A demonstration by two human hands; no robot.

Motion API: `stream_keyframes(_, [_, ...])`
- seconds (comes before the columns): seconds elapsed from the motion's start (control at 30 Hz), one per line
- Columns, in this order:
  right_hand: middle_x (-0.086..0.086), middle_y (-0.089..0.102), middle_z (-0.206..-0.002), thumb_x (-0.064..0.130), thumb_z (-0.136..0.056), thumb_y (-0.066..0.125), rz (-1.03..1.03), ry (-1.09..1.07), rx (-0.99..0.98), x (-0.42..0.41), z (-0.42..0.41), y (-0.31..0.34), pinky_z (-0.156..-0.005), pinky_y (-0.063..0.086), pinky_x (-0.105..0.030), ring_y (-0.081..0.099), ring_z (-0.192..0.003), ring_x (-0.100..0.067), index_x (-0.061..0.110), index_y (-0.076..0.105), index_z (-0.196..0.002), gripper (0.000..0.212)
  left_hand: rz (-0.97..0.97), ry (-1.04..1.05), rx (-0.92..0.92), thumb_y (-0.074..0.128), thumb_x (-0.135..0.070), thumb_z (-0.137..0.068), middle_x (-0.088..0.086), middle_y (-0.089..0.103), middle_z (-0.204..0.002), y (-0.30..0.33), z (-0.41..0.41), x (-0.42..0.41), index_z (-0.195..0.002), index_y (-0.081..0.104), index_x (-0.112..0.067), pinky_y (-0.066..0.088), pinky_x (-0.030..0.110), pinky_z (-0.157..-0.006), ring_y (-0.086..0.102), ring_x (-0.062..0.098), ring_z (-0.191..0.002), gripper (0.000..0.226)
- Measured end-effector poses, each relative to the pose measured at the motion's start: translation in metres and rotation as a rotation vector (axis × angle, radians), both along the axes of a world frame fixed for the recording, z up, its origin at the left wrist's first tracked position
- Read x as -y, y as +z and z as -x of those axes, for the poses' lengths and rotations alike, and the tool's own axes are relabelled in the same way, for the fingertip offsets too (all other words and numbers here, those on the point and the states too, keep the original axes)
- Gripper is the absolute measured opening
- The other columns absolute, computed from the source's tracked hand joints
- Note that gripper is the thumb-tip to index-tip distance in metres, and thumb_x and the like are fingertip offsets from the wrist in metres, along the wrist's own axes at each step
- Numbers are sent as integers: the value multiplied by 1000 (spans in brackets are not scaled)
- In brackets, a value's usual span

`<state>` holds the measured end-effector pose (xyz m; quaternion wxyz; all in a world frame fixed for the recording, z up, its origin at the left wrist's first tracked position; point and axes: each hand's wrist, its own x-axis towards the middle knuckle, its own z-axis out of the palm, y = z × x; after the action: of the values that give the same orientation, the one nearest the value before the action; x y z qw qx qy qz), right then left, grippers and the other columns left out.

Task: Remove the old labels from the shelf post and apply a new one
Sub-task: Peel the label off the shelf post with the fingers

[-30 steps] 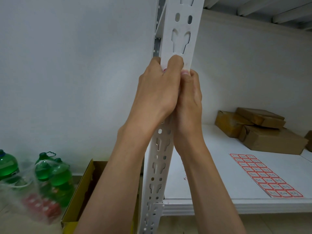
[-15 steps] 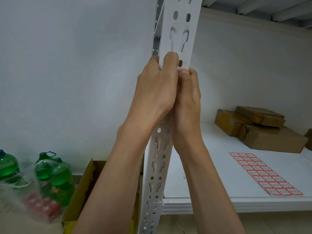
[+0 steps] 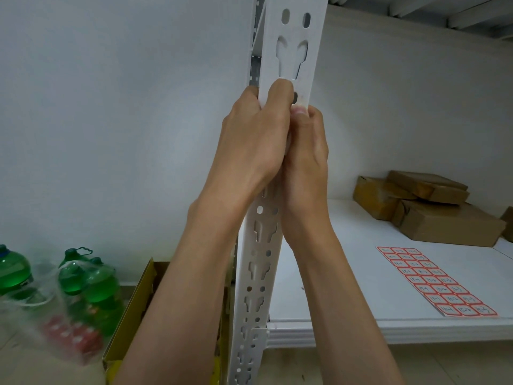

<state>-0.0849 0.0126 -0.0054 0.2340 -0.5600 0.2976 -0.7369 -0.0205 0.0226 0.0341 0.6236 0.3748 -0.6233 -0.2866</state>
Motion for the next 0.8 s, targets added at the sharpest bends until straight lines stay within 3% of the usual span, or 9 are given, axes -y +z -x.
stream_keyframes(0.23, [9,55,-76,28,-109,36,5,-16,-8,0,0,0,-66,48,-22,55,-73,-4,10,51,-99,25,-6,-11,-14,40,-31,-98,-12,48,-66,1,0,0,-69,42,-25,35,25,-55,46,-1,-47,30])
stream_keyframes(0.4, [4,55,-81,32,-108,37,2,13,17,0,-2,-2,-72,50,-31,56,-78,-11,12,51,-99,26,13,-23,27,41,-37,-97,-11,49,-70,-4,0,1,-74,44,-25,36,26,-57,48,6,-60,27])
stream_keyframes(0.6, [11,55,-74,28,-109,37,0,-15,6,0,-1,-1,-68,48,-25,54,-73,-5,11,51,-99,24,9,-4,19,40,-33,-98,-12,49,-69,-1,-1,2,-71,44,-24,34,21,-52,46,-1,-51,28])
stream_keyframes(0.8, [20,58,-72,27,-109,37,-19,-95,-69,-7,0,3,-65,46,-19,56,-69,1,18,53,-99,21,-40,-68,45,38,-33,-100,-8,53,-80,0,-6,2,-80,48,-22,37,24,-58,50,4,-64,24])
